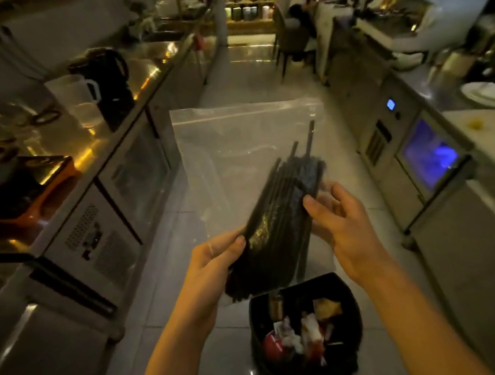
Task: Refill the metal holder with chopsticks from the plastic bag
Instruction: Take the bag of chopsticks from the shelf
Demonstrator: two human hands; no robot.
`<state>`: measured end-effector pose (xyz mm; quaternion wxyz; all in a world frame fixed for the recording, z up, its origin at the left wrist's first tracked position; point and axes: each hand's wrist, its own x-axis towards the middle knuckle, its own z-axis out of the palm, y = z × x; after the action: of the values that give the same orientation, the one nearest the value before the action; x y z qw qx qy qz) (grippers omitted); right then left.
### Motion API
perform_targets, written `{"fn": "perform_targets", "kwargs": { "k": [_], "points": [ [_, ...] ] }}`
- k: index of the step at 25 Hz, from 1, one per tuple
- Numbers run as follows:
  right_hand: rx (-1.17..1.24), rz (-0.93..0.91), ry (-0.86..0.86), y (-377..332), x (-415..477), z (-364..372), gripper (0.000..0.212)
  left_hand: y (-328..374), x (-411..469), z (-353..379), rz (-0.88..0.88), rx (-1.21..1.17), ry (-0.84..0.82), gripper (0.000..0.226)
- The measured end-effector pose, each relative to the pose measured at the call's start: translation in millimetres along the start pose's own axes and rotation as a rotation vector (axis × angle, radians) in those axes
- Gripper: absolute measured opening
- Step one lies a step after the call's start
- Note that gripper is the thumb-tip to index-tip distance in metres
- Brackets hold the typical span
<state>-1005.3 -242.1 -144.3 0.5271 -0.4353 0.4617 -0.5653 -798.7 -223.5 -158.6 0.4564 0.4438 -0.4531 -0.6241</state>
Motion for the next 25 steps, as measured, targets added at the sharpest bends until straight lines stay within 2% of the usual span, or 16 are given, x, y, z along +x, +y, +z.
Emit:
{"fn": "perform_targets", "kwargs": {
  "k": [4,6,10,13,16,19,25],
  "points": [
    [-0.007,-0.029,0.121,-6.7,-17.9,-26.9,0.028,-5.4,22.3,23.9,-0.022,0.038,-0.153,0.03],
    [-0.023,-0.043,0.232,-11.3,-35.1,-34.0,0.032,-10.2,31.7,33.8,-0.032,0.057,-0.28,0.028],
    [-0.077,-0.056,0.452,-16.9,-69.8,-46.7,0.043,-25.2,45.4,58.6,-0.109,0.002,-0.443,0.029],
    [-0.136,-0.058,0.552,-20.1,-94.5,-63.1,0.04,-41.2,50.0,83.0,-0.143,-0.027,-0.56,0.027],
    [-0.184,-0.07,0.657,-24.5,-121.0,-83.3,0.036,-55.5,43.0,113.5,-0.206,-0.034,-0.617,0.02],
    [-0.179,-0.083,0.73,-23.0,-142.1,-110.9,0.036,-64.9,36.9,149.4,-0.203,0.046,-0.615,0.024],
    [-0.172,-0.143,0.807,-29.3,-176.7,-203.4,0.035,-84.9,21.3,253.5,-0.186,0.154,-0.664,0.026]
  ]
}}
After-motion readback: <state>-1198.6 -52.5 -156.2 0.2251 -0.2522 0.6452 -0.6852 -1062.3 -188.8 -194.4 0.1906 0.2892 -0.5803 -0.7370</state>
